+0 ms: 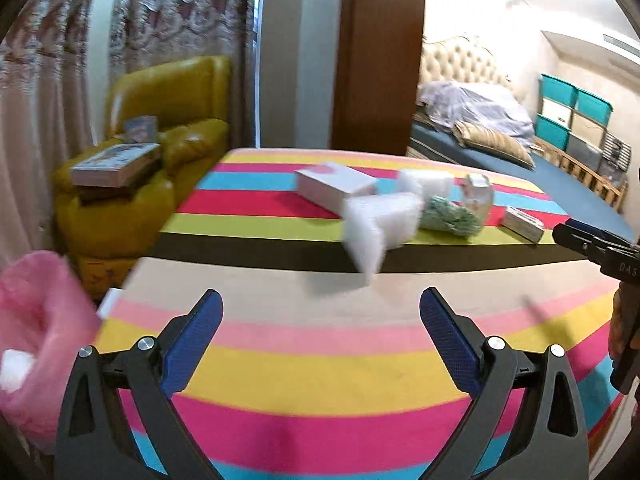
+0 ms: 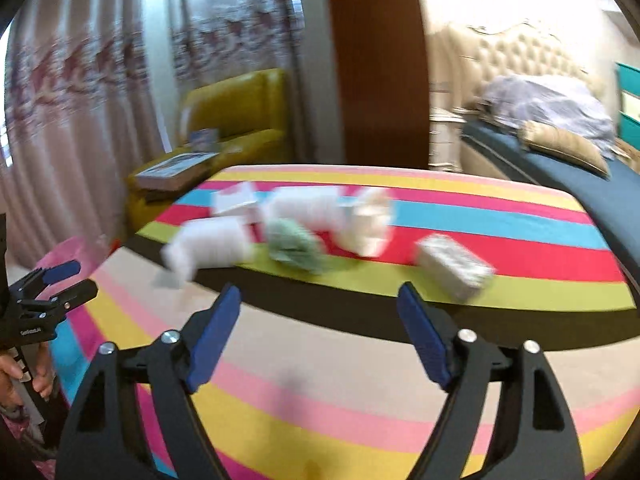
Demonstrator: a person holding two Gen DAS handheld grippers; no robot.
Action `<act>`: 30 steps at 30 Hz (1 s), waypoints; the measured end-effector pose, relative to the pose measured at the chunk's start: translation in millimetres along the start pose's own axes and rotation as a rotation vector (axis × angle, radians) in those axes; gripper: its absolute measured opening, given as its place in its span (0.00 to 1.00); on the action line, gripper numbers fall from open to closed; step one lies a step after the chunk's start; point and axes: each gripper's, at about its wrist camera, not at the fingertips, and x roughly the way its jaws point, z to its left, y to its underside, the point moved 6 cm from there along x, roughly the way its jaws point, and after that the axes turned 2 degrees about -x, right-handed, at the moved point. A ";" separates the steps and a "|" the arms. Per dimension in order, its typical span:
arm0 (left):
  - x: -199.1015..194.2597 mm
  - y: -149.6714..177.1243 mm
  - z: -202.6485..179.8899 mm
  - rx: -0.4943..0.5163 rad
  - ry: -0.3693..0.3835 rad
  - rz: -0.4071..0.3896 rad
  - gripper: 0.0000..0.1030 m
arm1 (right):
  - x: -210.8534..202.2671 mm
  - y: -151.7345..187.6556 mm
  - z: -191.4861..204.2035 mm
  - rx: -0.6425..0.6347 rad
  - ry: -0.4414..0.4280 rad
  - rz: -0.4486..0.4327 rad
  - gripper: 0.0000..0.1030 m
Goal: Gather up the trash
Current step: 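Move both open tools back over the striped table, then grasp the white medicine box with the right tool while the left tool grasps the green cloth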
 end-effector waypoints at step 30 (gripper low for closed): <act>102.2 -22.3 -137.9 0.065 0.184 0.172 0.91 | 61.4 1.6 -99.5 -0.013 0.111 0.165 0.37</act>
